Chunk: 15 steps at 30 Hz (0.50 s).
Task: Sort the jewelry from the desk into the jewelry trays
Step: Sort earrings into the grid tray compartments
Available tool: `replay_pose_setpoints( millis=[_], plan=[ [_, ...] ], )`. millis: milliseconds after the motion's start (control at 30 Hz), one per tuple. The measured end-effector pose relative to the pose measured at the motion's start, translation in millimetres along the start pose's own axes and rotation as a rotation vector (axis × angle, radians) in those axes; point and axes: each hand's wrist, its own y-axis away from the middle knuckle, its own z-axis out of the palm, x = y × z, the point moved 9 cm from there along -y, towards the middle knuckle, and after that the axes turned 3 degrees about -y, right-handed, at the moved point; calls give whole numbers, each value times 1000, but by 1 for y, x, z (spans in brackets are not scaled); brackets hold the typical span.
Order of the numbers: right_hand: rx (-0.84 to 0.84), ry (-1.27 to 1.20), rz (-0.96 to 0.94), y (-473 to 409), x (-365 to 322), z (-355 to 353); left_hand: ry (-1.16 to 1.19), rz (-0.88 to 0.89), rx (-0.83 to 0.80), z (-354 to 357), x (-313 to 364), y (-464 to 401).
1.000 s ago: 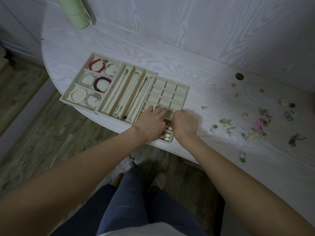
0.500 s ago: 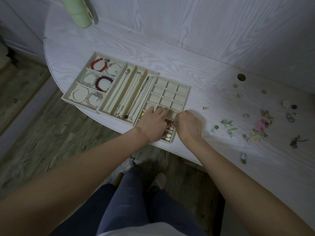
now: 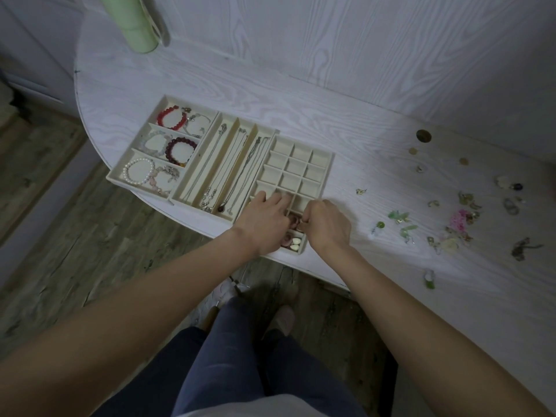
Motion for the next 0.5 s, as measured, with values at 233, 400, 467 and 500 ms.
replay_pose_setpoints(
  millis=[233,400,467,500],
  plan=[
    [30,-81,-37,3,5,-9,168,-15,-17,-4,-6,1],
    [118,-240,18,0,45,-33,249,-50,-2,-14,-7,-3],
    [127,-298,50,-1,65,-39,278,-81,16,-22,-5,-10],
    [137,-316,66,-1,75,-41,302,-96,25,-24,-3,-13]
  ],
)
